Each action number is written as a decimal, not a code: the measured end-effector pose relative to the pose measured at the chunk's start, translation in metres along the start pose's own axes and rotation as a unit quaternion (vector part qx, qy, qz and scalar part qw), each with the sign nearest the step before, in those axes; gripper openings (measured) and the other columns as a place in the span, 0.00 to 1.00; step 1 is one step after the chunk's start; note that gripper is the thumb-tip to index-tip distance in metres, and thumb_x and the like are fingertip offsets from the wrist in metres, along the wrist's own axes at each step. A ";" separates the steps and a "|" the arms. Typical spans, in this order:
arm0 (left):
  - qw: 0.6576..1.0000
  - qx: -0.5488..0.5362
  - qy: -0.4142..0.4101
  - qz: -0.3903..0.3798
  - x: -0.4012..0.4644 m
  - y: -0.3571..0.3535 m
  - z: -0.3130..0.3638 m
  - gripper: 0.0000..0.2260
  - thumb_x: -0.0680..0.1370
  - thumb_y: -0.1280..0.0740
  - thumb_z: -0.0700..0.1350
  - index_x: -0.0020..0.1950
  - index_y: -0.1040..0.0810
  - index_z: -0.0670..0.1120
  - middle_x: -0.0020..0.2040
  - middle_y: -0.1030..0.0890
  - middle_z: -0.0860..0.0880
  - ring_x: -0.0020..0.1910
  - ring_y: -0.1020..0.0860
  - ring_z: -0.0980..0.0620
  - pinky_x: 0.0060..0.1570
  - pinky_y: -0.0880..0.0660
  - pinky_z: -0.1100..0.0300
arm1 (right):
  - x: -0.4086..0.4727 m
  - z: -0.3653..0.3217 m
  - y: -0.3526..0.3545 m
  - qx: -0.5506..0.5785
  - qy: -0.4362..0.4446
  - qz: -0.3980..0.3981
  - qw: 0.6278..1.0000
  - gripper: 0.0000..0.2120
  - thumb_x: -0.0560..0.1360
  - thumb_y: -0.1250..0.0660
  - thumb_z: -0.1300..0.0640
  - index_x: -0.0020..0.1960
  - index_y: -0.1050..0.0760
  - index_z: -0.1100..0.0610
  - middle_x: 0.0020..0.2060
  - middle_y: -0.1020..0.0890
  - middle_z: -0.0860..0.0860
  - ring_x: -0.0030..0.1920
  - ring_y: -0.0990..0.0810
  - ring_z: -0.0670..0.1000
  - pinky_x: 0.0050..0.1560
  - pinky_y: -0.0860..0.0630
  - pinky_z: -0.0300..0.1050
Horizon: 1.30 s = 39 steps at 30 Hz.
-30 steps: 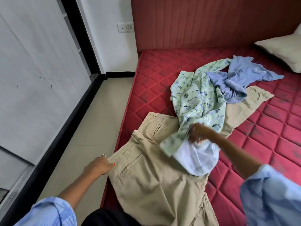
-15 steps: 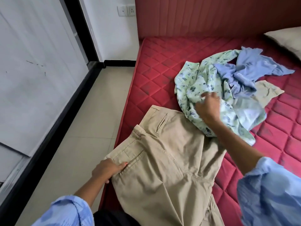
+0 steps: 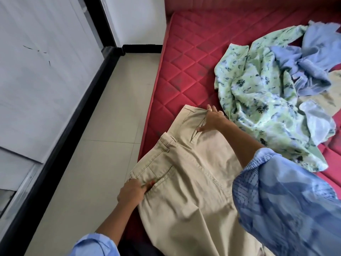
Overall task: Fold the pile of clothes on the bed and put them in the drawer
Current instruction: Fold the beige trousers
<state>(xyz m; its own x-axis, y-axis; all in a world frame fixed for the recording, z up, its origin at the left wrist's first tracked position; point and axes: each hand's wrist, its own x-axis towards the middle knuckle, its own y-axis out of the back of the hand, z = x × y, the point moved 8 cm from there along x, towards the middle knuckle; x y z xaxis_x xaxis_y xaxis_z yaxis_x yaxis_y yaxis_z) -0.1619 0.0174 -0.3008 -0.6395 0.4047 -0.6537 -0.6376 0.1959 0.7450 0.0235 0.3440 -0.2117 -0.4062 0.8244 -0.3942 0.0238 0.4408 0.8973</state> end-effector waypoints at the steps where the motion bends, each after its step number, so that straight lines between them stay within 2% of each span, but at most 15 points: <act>1: 1.000 -0.013 0.006 -0.015 0.006 -0.003 -0.002 0.41 0.66 0.37 0.74 0.63 0.27 0.41 0.60 0.23 0.42 0.58 0.23 0.41 0.56 0.24 0.51 | 0.002 0.000 -0.002 -0.006 -0.004 0.003 1.000 0.56 0.68 0.28 0.38 0.76 0.57 0.68 0.77 0.48 0.60 0.75 0.44 0.60 0.73 0.46 0.54; 6: 0.998 -0.046 0.012 -0.034 0.014 -0.006 -0.007 0.48 0.59 0.35 0.77 0.64 0.27 0.41 0.61 0.23 0.40 0.57 0.22 0.40 0.56 0.23 0.48 | -0.014 0.006 -0.008 0.084 -0.035 0.075 0.993 0.43 0.66 0.22 0.49 0.71 0.40 0.63 0.66 0.33 0.57 0.67 0.31 0.62 0.64 0.31 0.55; 10: 0.997 -0.067 -0.021 0.030 0.001 0.001 -0.006 0.53 0.58 0.36 0.77 0.70 0.32 0.40 0.63 0.26 0.40 0.62 0.26 0.39 0.58 0.28 0.48 | -0.040 0.020 -0.010 0.104 -0.034 0.093 0.990 0.27 0.71 0.28 0.50 0.63 0.33 0.61 0.58 0.24 0.58 0.60 0.23 0.61 0.57 0.28 0.52; 14: 0.989 -0.131 -0.019 0.071 -0.015 0.011 -0.011 0.46 0.59 0.30 0.73 0.65 0.27 0.42 0.58 0.23 0.40 0.59 0.24 0.38 0.52 0.27 0.50 | -0.073 0.039 -0.013 0.178 -0.005 0.014 0.984 0.24 0.73 0.30 0.44 0.57 0.26 0.63 0.48 0.21 0.56 0.53 0.21 0.59 0.45 0.29 0.44; 17: 0.981 -0.190 0.007 0.044 -0.020 0.019 -0.013 0.34 0.66 0.25 0.63 0.59 0.24 0.39 0.55 0.20 0.39 0.55 0.21 0.39 0.50 0.23 0.53 | -0.104 0.050 -0.003 0.245 -0.008 -0.018 0.969 0.23 0.73 0.31 0.41 0.51 0.22 0.63 0.41 0.20 0.55 0.41 0.21 0.53 0.39 0.27 0.43; 19: 0.977 -0.203 -0.017 0.059 -0.031 0.036 -0.008 0.23 0.73 0.29 0.55 0.57 0.23 0.38 0.54 0.19 0.38 0.53 0.21 0.39 0.52 0.23 0.51 | -0.125 0.057 0.023 0.249 -0.020 0.021 0.968 0.21 0.74 0.31 0.44 0.43 0.23 0.64 0.32 0.22 0.55 0.29 0.23 0.51 0.29 0.27 0.41; 21: 0.983 -0.143 -0.052 0.100 -0.039 0.064 0.003 0.21 0.78 0.35 0.55 0.59 0.23 0.39 0.57 0.20 0.38 0.57 0.22 0.39 0.54 0.25 0.52 | -0.136 0.061 0.056 0.259 -0.025 0.064 0.963 0.14 0.77 0.33 0.53 0.40 0.26 0.64 0.28 0.25 0.55 0.23 0.26 0.50 0.21 0.29 0.39; 23: 0.975 -0.113 -0.096 0.165 -0.059 0.115 0.024 0.22 0.78 0.38 0.58 0.59 0.22 0.41 0.57 0.20 0.39 0.57 0.22 0.39 0.53 0.26 0.51 | -0.153 0.066 0.105 0.263 -0.028 0.123 0.957 0.07 0.76 0.38 0.62 0.44 0.26 0.66 0.29 0.23 0.58 0.26 0.22 0.56 0.25 0.23 0.46; 25: 0.959 -0.108 -0.140 0.223 -0.086 0.176 0.053 0.22 0.79 0.40 0.60 0.56 0.21 0.42 0.55 0.20 0.38 0.54 0.21 0.38 0.51 0.25 0.50 | -0.172 0.071 0.157 0.307 -0.020 0.190 0.932 0.06 0.76 0.41 0.64 0.44 0.26 0.64 0.33 0.21 0.61 0.31 0.20 0.60 0.28 0.22 0.50; 28: 0.904 -0.156 -0.207 0.340 -0.164 0.283 0.098 0.23 0.80 0.41 0.59 0.52 0.21 0.39 0.47 0.18 0.37 0.50 0.20 0.37 0.51 0.23 0.47 | -0.219 0.084 0.250 0.351 0.000 0.320 0.880 0.10 0.78 0.39 0.58 0.39 0.27 0.56 0.36 0.20 0.59 0.28 0.20 0.50 0.25 0.27 0.43; 30: 0.858 -0.227 -0.258 0.382 -0.227 0.349 0.125 0.21 0.80 0.39 0.57 0.45 0.22 0.39 0.34 0.20 0.41 0.44 0.18 0.42 0.45 0.23 0.53 | -0.254 0.091 0.306 0.401 0.019 0.384 0.832 0.08 0.79 0.37 0.54 0.43 0.26 0.56 0.36 0.21 0.56 0.19 0.24 0.44 0.18 0.30 0.38; 32: 0.799 -0.339 -0.355 0.349 -0.291 0.403 0.157 0.18 0.81 0.38 0.53 0.41 0.26 0.40 0.28 0.21 0.44 0.27 0.19 0.49 0.28 0.22 0.61 | -0.293 0.100 0.357 0.510 0.056 0.410 0.754 0.08 0.79 0.36 0.53 0.47 0.25 0.57 0.39 0.22 0.56 0.19 0.23 0.47 0.18 0.28 0.38; 33: 0.766 -0.385 -0.398 0.327 -0.315 0.422 0.168 0.16 0.81 0.38 0.51 0.42 0.28 0.40 0.28 0.21 0.43 0.22 0.21 0.51 0.24 0.22 0.60 | -0.308 0.102 0.374 0.560 0.075 0.411 0.716 0.08 0.79 0.35 0.52 0.47 0.25 0.57 0.41 0.21 0.56 0.21 0.21 0.50 0.20 0.26 0.40; 35: 0.689 -0.429 -0.473 0.342 -0.385 0.464 0.183 0.13 0.81 0.38 0.49 0.42 0.29 0.42 0.29 0.20 0.45 0.22 0.21 0.52 0.30 0.20 0.54 | -0.355 0.106 0.423 0.600 0.132 0.440 0.654 0.08 0.78 0.34 0.52 0.47 0.24 0.57 0.43 0.20 0.56 0.27 0.19 0.53 0.24 0.22 0.42; 39: 0.572 -0.445 -0.547 0.419 -0.516 0.531 0.187 0.14 0.81 0.37 0.52 0.45 0.26 0.41 0.36 0.20 0.42 0.32 0.19 0.48 0.39 0.20 0.51 | -0.452 0.102 0.510 0.588 0.239 0.499 0.590 0.11 0.79 0.35 0.53 0.54 0.23 0.61 0.42 0.20 0.52 0.33 0.18 0.47 0.31 0.20 0.39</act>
<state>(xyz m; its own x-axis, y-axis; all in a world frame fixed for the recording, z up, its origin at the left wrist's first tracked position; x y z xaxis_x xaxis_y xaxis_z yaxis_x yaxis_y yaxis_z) -0.0902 0.0801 0.4569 -0.5399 0.4359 0.7200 -0.5817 -0.8115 0.0550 0.3128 0.2320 0.4038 0.1403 0.8113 0.5675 0.9724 -0.0049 -0.2333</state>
